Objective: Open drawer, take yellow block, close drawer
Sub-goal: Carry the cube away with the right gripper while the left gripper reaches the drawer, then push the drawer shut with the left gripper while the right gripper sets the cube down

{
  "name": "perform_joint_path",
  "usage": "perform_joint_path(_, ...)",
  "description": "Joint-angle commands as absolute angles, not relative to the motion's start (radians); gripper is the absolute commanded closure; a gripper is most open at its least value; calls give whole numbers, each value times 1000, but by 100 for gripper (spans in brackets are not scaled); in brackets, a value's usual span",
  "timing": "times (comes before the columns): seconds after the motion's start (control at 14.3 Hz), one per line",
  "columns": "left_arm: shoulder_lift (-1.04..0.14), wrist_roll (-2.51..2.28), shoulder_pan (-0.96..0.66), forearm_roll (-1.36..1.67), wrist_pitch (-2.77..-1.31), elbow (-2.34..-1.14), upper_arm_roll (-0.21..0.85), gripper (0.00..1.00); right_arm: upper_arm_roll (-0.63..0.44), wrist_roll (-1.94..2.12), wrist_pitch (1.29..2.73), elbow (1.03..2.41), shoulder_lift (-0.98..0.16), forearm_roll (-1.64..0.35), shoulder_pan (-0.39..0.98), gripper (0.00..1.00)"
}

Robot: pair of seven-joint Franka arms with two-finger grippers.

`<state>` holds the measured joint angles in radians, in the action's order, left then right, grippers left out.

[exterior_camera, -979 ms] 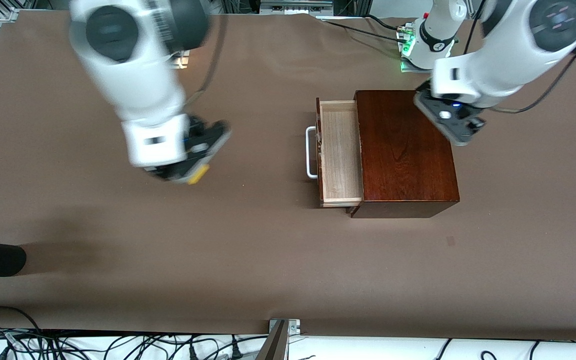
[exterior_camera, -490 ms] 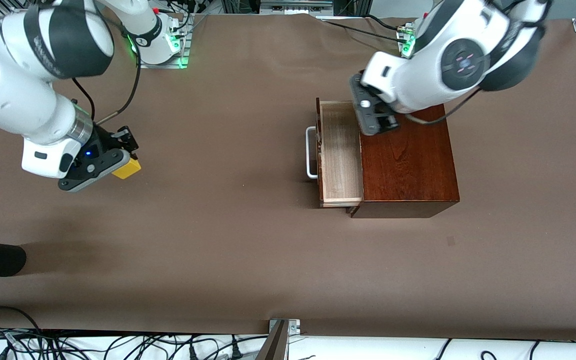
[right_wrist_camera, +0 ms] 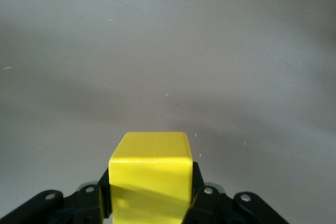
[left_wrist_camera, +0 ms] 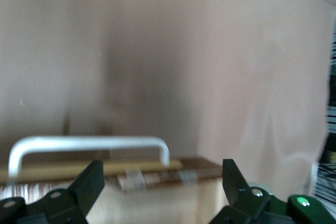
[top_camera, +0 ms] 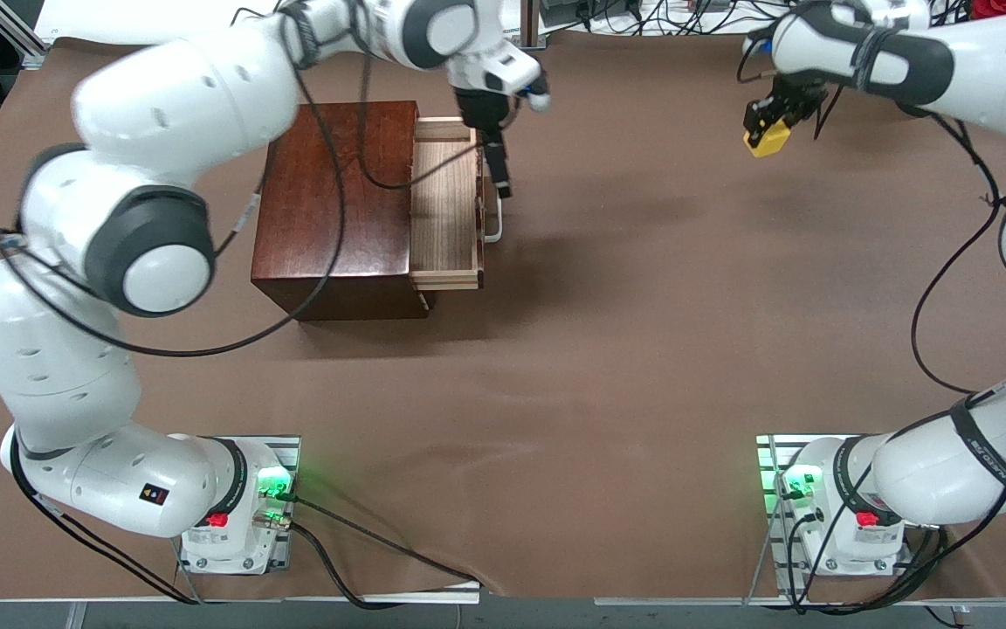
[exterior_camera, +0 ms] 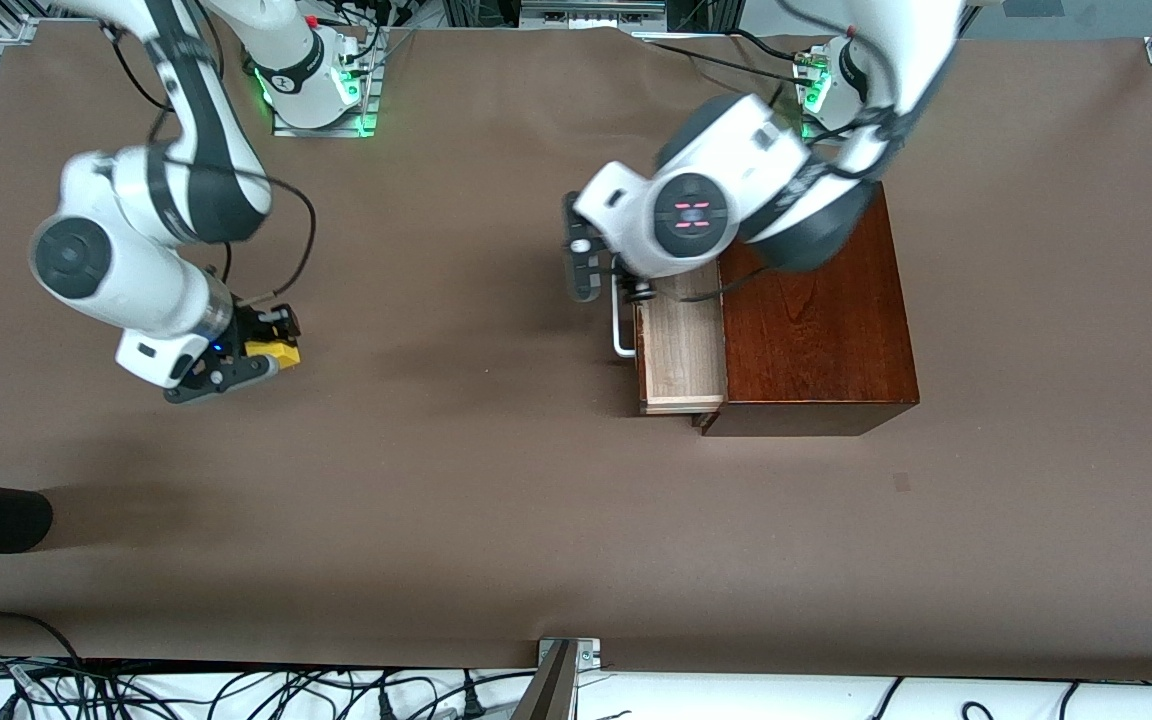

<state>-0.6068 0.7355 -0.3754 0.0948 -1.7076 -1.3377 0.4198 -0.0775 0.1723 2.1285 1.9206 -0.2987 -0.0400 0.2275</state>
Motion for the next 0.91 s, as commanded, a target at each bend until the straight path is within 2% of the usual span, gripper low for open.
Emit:
perform_joint_path(0.0,-672,779,-468,-38,-1785,-1273,414,0,-55,121,2280,1988,-354,-48,187,100)
perform_joint_path(0.14,-692,779,-509,-162,-1787,-1284,411,0,-55,120,2382,2025,-394,-51,172,100)
perform_joint_path(0.42,-703,779,-512,-214,-1776,-1351,388,0,-57,100,2433,2052,-439,-51,167,100)
perform_joint_path(0.63,-704,779,-489,-247,-1723,-1387,377,0,-60,95,2522,2091,-466,-54,166,100)
perform_joint_path(0.84,-696,778,-488,-280,-1634,-1382,351,0,-61,83,2540,2092,-489,-54,166,100)
